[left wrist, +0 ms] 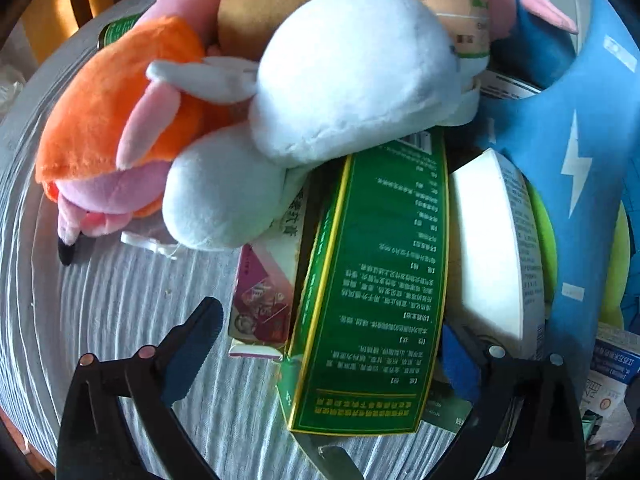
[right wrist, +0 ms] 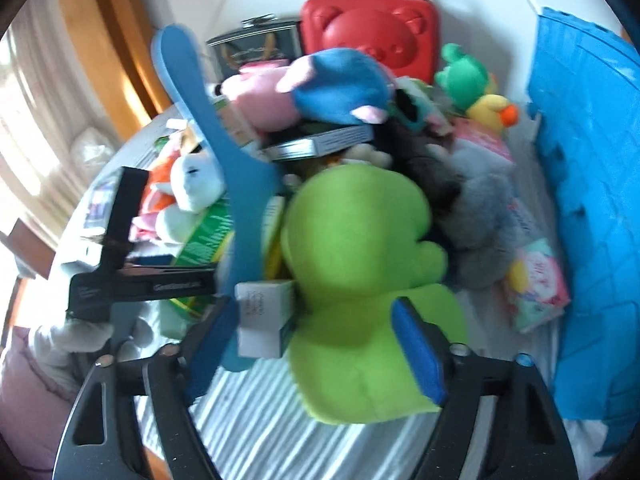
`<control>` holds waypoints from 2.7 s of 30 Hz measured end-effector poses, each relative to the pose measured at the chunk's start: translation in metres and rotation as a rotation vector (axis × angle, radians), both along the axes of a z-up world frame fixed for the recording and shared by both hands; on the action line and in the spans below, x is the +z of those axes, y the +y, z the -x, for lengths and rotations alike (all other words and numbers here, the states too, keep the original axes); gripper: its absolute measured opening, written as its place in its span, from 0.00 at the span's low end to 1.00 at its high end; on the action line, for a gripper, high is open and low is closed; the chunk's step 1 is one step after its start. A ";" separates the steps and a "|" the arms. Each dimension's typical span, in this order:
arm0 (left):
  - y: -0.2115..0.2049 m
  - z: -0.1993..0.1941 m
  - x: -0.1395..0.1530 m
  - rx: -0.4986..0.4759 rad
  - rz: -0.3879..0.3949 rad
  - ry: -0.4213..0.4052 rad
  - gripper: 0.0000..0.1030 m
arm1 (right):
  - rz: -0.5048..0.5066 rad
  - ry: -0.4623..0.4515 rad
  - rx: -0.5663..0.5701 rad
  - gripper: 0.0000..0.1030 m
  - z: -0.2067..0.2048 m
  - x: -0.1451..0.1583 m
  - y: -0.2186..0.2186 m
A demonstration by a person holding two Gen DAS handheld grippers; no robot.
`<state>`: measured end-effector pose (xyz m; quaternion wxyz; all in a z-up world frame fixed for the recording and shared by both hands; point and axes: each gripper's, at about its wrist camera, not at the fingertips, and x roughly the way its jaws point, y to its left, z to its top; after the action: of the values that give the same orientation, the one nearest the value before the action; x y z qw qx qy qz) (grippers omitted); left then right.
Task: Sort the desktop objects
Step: 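Reach both tools into the pile toward the medicine boxes, then grasp the small white box with the right tool while the left tool grasps the green box, then carry both boxes over the blue crate and open both tools to drop them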
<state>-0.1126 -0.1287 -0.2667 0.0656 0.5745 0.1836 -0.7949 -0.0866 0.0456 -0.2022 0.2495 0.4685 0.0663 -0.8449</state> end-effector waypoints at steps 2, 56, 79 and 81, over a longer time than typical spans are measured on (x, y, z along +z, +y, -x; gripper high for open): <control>0.001 -0.005 0.000 -0.014 0.013 0.008 0.98 | -0.004 0.013 0.018 0.61 -0.003 0.003 -0.006; 0.055 -0.082 0.281 -0.074 0.375 0.800 0.50 | 0.085 0.625 -0.093 0.22 -0.027 0.213 0.073; 0.398 0.029 0.335 -0.537 0.216 0.922 0.50 | -0.095 0.745 -0.484 0.22 0.001 0.233 0.339; 0.418 0.035 0.328 -0.556 0.233 0.884 0.50 | -0.109 0.730 -0.503 0.22 0.006 0.228 0.355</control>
<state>-0.1475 0.2896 0.0618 -0.1676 0.2006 -0.0548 -0.9637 -0.0925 0.4006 0.0253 -0.0283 0.1535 0.0785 -0.9846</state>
